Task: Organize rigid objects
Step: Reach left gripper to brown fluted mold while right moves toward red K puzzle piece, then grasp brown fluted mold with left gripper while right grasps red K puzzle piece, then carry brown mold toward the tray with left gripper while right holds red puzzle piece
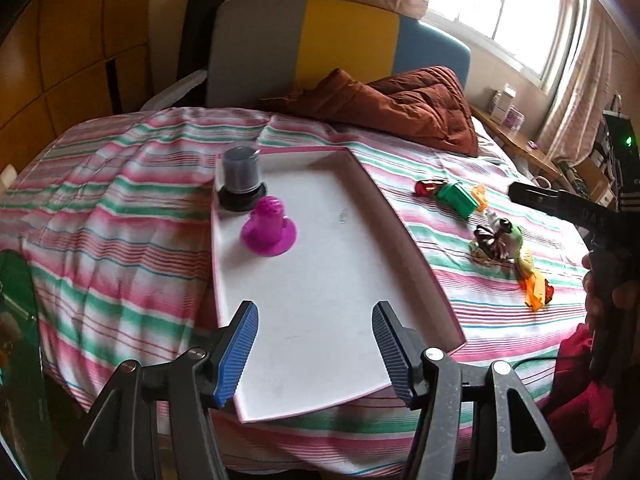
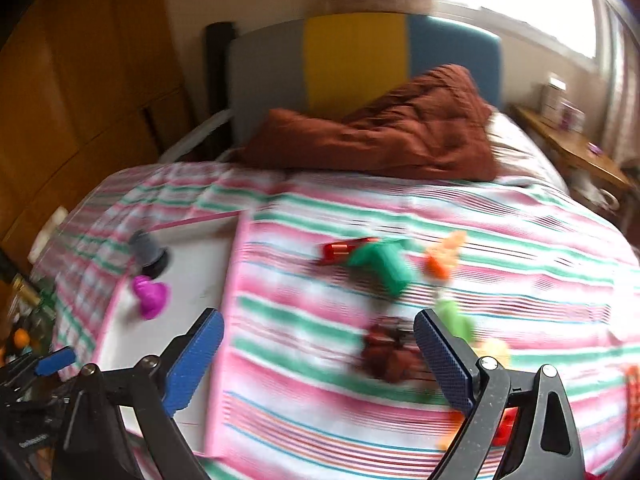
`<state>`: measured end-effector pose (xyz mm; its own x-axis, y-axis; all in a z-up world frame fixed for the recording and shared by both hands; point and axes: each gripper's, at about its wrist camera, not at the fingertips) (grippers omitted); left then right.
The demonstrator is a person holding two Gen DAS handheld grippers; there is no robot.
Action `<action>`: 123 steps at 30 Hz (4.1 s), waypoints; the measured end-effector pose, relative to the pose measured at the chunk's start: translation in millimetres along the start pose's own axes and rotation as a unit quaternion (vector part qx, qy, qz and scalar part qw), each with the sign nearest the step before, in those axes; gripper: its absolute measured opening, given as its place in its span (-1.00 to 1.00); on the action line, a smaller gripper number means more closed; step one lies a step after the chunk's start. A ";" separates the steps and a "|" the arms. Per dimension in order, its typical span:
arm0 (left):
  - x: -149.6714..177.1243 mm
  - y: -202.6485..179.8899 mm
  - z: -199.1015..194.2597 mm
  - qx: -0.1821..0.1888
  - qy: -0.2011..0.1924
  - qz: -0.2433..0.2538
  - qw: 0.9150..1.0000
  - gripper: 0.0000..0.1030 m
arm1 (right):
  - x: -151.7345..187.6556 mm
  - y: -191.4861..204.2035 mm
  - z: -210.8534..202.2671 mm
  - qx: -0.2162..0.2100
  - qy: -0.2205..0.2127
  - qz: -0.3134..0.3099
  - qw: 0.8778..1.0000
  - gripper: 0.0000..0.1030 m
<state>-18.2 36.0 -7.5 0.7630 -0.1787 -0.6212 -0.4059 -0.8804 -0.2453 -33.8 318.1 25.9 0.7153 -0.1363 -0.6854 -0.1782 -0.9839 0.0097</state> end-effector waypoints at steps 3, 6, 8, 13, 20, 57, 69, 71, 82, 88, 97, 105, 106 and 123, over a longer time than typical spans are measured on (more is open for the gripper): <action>-1.2 -5.5 3.2 0.008 0.006 -0.001 1.000 0.17 | 2.2 -41.1 -2.8 0.033 0.000 0.036 0.999 0.88; -3.0 -8.5 9.4 0.018 0.020 -0.010 1.000 0.17 | 5.7 -79.2 -3.8 0.065 -0.004 0.075 0.995 0.94; -3.7 -11.9 13.9 0.031 0.032 -0.013 0.999 0.17 | 10.5 -108.0 -3.6 0.094 -0.010 0.106 0.990 0.96; -8.7 -36.5 24.7 0.053 0.052 0.013 0.997 0.17 | 34.6 -163.6 8.3 0.137 0.003 0.193 0.972 0.96; -17.6 -85.0 51.2 0.081 0.073 0.067 0.992 0.16 | 40.0 -188.8 10.5 0.126 0.017 0.254 0.959 0.96; -76.9 -213.8 187.2 0.106 0.100 0.118 0.982 -0.03 | 51.1 -218.3 21.7 0.076 0.045 0.348 0.933 0.97; -59.4 -203.9 170.0 0.134 0.079 0.156 0.975 -0.56 | 52.7 -212.1 34.9 0.083 0.080 0.324 0.939 0.97; -53.9 -199.6 160.9 0.146 0.084 0.145 0.975 -0.56 | 54.6 -214.3 36.5 0.086 0.086 0.328 0.937 0.97; -11.2 -190.0 116.4 0.161 0.092 0.153 0.971 -0.56 | 61.0 -209.5 49.7 0.106 0.134 0.304 0.937 0.96; 2.6 -189.7 102.0 0.169 0.092 0.174 0.966 -0.56 | 70.5 -211.1 52.6 0.102 0.165 0.306 0.932 0.86; 7.3 -178.6 95.5 0.184 0.092 0.162 0.965 -0.56 | 84.1 -193.4 46.8 0.108 0.221 0.261 0.933 0.28; 15.2 -172.8 89.2 0.183 0.089 0.165 0.965 -0.56 | 84.6 -156.5 63.7 0.166 0.231 0.155 0.946 -0.12; 16.2 -172.0 89.9 0.182 0.090 0.163 0.965 -0.56 | 84.1 -153.3 64.7 0.169 0.229 0.145 0.947 -0.14; 21.2 -170.5 88.7 0.177 0.078 0.164 0.967 -0.56 | 85.7 -153.3 63.0 0.171 0.222 0.130 0.951 -0.17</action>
<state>22.5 221.3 -44.9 0.6191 -0.5107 -0.5965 -0.7650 -0.5640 -0.3110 12.3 464.5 -80.1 0.8181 -0.4805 -0.3158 -0.5435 -0.8255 -0.1519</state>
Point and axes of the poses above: each gripper's, at about its wrist camera, not at the fingertips, and z roughly the way its jaws point, y to its left, x to its underside, and after that the axes turned 7 degrees about x, right-handed
